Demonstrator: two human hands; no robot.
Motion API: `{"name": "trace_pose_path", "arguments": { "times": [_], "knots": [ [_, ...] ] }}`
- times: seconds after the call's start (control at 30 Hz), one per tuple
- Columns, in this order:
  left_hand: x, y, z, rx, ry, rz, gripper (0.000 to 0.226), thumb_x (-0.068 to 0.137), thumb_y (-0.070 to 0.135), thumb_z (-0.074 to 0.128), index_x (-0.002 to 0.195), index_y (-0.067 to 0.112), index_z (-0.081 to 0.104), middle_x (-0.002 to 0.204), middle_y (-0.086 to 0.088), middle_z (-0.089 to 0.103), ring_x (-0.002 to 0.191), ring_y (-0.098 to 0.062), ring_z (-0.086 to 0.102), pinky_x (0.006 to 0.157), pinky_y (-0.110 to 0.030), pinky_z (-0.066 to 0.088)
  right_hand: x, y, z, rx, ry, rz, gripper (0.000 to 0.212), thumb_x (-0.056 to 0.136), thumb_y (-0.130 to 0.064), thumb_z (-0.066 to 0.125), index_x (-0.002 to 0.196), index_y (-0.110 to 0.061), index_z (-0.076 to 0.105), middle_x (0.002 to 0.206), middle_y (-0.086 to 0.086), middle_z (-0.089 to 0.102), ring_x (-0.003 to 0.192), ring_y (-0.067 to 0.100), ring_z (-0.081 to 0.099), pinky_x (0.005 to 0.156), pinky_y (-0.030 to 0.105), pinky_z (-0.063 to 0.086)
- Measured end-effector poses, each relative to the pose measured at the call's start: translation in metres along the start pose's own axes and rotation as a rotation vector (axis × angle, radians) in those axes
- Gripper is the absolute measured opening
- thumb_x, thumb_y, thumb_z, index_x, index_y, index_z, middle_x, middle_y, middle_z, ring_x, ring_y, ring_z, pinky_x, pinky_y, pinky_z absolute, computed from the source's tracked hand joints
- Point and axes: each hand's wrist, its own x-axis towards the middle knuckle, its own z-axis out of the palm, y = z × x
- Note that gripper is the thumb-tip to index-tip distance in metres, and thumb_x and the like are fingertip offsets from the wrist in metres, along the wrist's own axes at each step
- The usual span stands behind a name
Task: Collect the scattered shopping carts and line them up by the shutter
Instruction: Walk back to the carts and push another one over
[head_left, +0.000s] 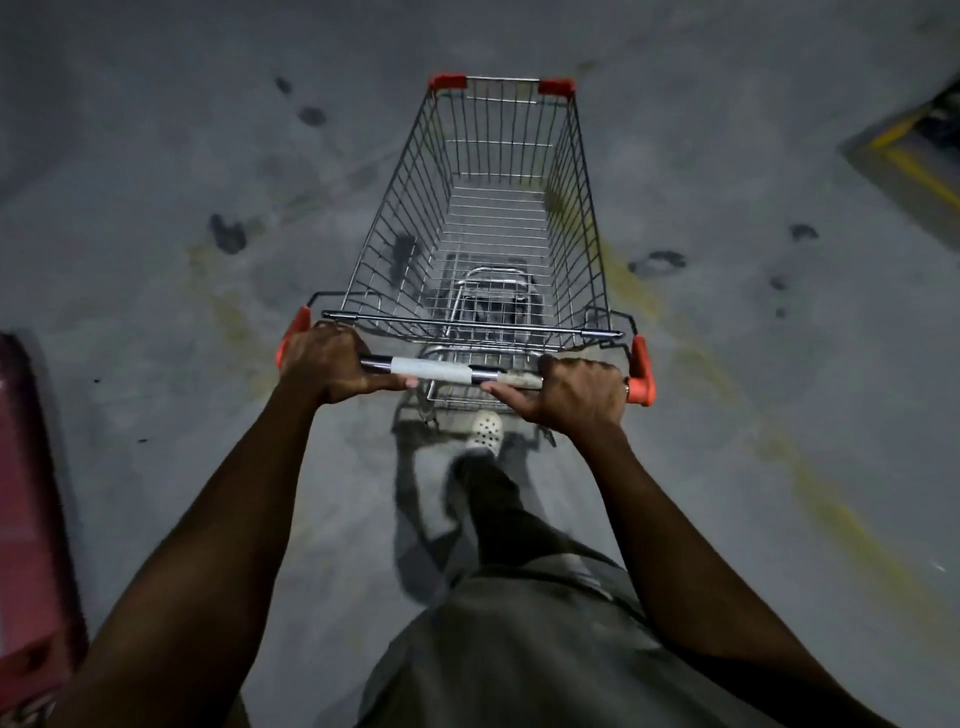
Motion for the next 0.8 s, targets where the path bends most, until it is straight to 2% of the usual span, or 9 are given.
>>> {"name": "trace_pose_path", "arguments": {
  "times": [0.13,0.33,0.43,0.6,0.73,0.8],
  "knots": [
    [0.075,-0.036,-0.013,-0.022,0.049,-0.031,0.101,0.053,0.113,0.015,0.079,0.038,0.077,0.071,0.009,0.068,0.09,-0.017,0.067,0.118,-0.051,0.023,0.095,-0.011,0.021,0.037,0.099,-0.011,0.089,0.073,-0.103,0.031,0.055,-0.019,0.057,0.042,-0.001,0.045,0.039,0.018,0.049,0.051,0.022,0.034],
    [0.188,-0.071,-0.043,-0.092,0.075,-0.131,0.101,0.059,0.11,0.01,0.089,0.041,0.078,0.087,0.007,0.075,0.098,-0.019,0.069,0.12,-0.053,0.021,0.265,-0.005,0.049,0.019,0.071,-0.104,0.096,0.071,-0.106,0.025,0.061,-0.017,0.062,0.047,0.001,0.048,0.044,0.019,0.051,0.054,0.027,0.048],
    [0.244,-0.093,-0.052,-0.166,0.065,-0.186,0.107,0.068,0.105,0.003,0.091,0.035,0.08,0.089,0.005,0.074,0.1,-0.019,0.069,0.121,-0.057,0.015,0.345,-0.006,0.06,0.018,0.091,-0.128,0.095,0.069,-0.106,0.031,0.054,-0.016,0.059,0.043,-0.002,0.04,0.04,0.018,0.041,0.052,0.024,0.042],
    [0.329,-0.142,-0.067,-0.198,0.04,-0.275,0.11,0.063,0.108,0.003,0.085,0.033,0.08,0.086,0.003,0.074,0.097,-0.02,0.07,0.122,-0.057,0.009,0.467,-0.034,0.072,-0.046,-0.066,-0.202,0.102,0.065,-0.109,0.018,0.059,-0.018,0.065,0.047,0.0,0.049,0.046,0.021,0.05,0.054,0.025,0.044],
    [0.399,-0.207,-0.074,-0.18,0.084,-0.307,0.107,0.061,0.109,0.007,0.076,0.031,0.079,0.076,0.004,0.071,0.09,-0.02,0.07,0.12,-0.055,0.016,0.556,-0.078,0.086,-0.076,-0.132,-0.223,0.108,0.064,-0.109,0.01,0.064,-0.019,0.069,0.049,-0.002,0.045,0.052,0.02,0.051,0.064,0.027,0.046],
    [0.44,-0.249,-0.074,-0.173,0.1,-0.319,0.107,0.059,0.11,0.009,0.072,0.03,0.078,0.07,0.003,0.068,0.086,-0.02,0.07,0.118,-0.055,0.022,0.601,-0.105,0.096,-0.092,-0.17,-0.217,0.107,0.064,-0.109,0.01,0.069,-0.021,0.071,0.05,-0.003,0.044,0.053,0.019,0.052,0.064,0.027,0.041]
  ]
}}
